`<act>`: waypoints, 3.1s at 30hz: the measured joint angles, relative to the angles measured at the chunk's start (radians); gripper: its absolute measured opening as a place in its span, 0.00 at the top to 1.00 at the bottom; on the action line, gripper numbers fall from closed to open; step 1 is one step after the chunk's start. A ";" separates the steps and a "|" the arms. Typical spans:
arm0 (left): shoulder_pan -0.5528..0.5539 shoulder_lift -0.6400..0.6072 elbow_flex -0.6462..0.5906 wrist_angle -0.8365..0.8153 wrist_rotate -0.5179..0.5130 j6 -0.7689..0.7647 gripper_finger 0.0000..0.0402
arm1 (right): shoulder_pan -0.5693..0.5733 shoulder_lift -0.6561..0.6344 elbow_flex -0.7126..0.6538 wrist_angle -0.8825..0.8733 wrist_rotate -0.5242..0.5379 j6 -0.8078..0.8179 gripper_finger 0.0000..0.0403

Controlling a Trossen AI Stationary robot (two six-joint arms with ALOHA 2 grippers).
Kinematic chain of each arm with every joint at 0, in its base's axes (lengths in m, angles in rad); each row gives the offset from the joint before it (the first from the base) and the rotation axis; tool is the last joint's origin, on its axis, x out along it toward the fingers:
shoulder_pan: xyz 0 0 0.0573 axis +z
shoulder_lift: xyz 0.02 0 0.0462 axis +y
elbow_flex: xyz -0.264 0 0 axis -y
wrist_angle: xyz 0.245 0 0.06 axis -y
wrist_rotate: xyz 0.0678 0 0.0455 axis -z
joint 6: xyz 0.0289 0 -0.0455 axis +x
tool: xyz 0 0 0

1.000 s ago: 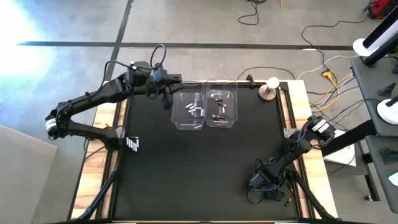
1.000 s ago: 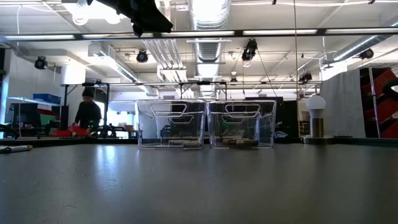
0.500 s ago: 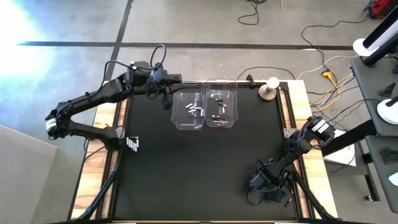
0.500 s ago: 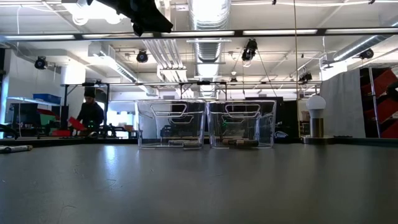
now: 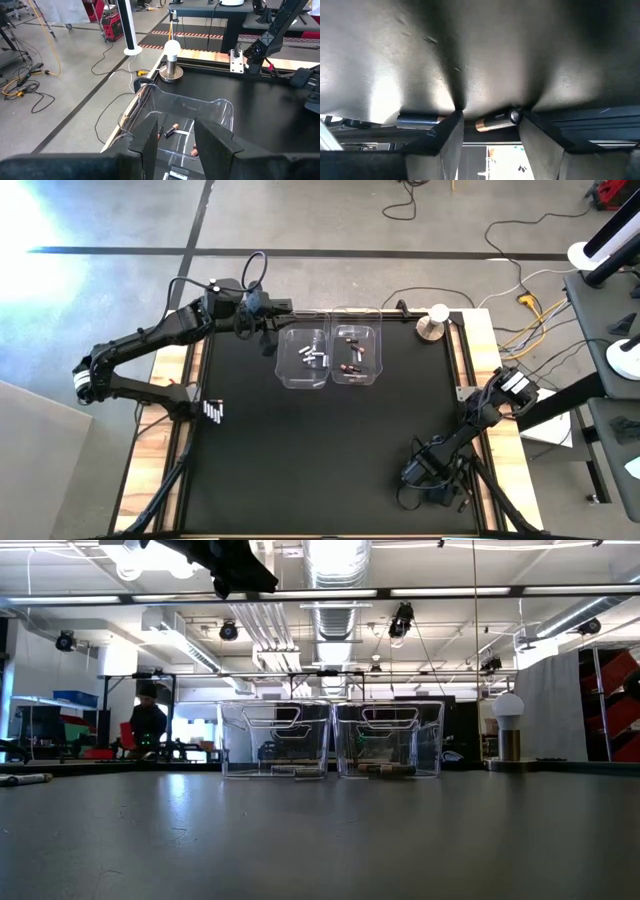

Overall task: Sort batteries
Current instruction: Put the black battery into the right transparent bin

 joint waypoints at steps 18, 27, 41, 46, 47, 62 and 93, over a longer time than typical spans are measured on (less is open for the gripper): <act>0.000 0.000 0.000 0.000 0.000 0.000 0.73 | 0.000 0.000 0.000 0.024 -0.003 0.002 0.83; 0.000 0.000 0.000 0.000 0.000 0.000 0.73 | -0.001 0.000 -0.003 0.037 0.000 0.051 0.76; 0.000 -0.001 0.000 -0.034 0.000 0.000 0.73 | -0.001 0.005 -0.046 0.086 -0.013 0.056 0.83; 0.000 -0.014 0.000 -0.034 0.000 0.020 0.73 | -0.001 0.005 -0.047 0.091 -0.014 0.065 0.90; 0.000 -0.018 0.000 -0.034 0.000 0.024 0.73 | -0.001 0.005 -0.047 0.093 -0.015 0.077 0.91; 0.011 -0.064 0.000 -0.031 -0.001 0.157 0.73 | -0.175 -0.133 0.135 -0.157 0.368 0.137 0.95; 0.018 -0.075 0.085 -0.177 -0.004 0.158 0.73 | -1.101 -0.029 0.776 -0.181 0.897 -0.651 0.95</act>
